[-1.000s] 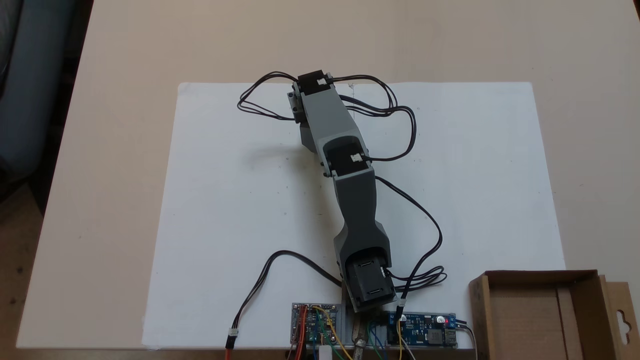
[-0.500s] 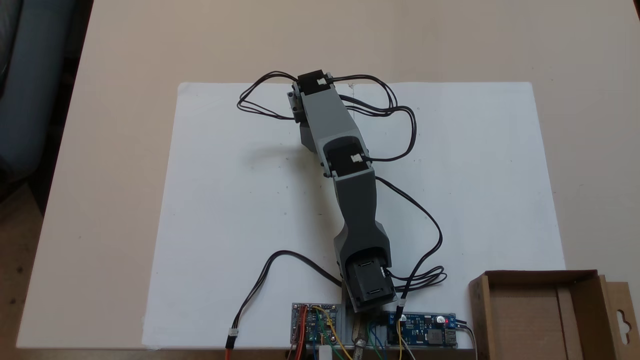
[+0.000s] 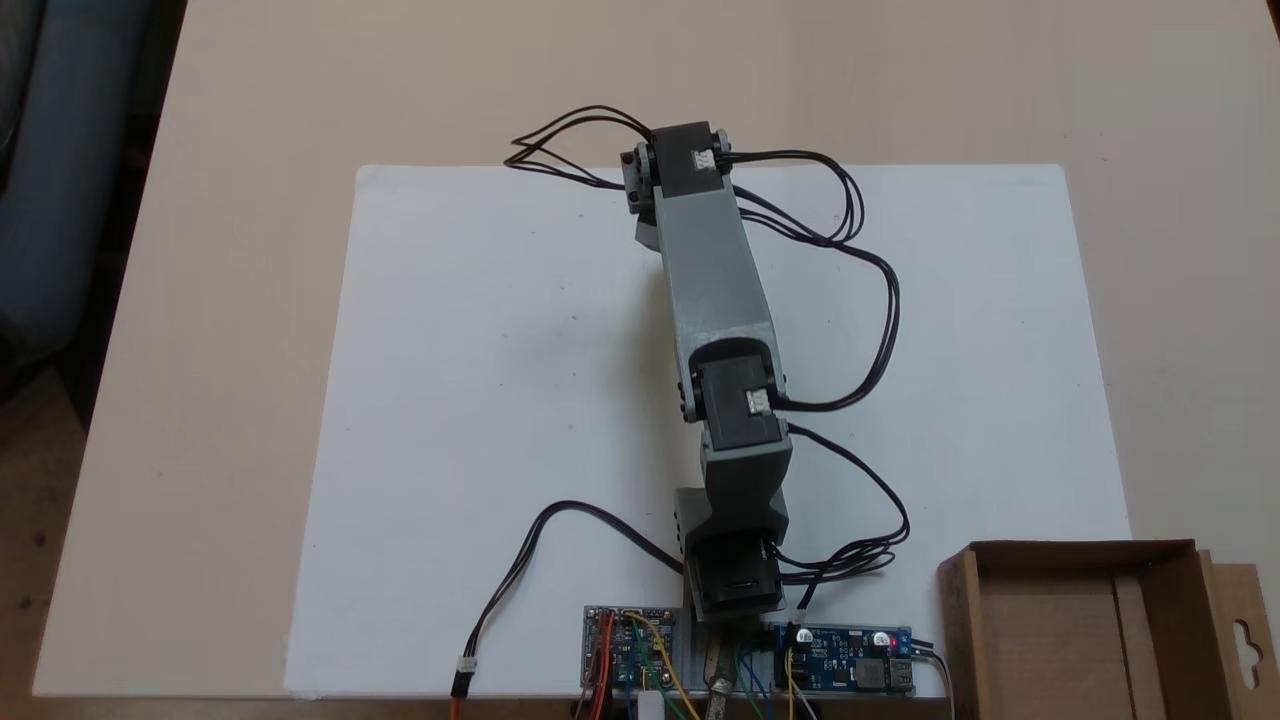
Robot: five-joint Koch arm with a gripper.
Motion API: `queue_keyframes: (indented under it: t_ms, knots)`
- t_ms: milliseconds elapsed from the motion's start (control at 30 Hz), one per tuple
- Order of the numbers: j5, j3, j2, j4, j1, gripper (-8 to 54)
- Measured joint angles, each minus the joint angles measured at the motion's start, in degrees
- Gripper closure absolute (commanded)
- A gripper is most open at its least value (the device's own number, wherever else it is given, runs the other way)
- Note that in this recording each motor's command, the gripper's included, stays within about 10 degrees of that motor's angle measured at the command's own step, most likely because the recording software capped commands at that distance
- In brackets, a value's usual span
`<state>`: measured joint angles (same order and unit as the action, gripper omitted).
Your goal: Grasp a green dice and put it in the bin.
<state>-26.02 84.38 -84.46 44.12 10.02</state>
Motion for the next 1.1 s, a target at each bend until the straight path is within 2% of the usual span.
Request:
queue_keyframes:
  t_ms: [100, 333, 367, 800, 1100]
  knots:
    - [0.44, 0.0, -3.16, 4.04, -0.09, 33.9]
    - [3.69, -6.86, -3.52, 15.38, -3.6, 33.9]
    - [7.03, -12.48, -3.69, 17.84, -9.4, 33.9]
    - [20.48, -33.4, 4.04, 28.39, -38.5, 33.8]
    - [28.74, -46.05, 7.12, 32.96, -70.05, 33.9]
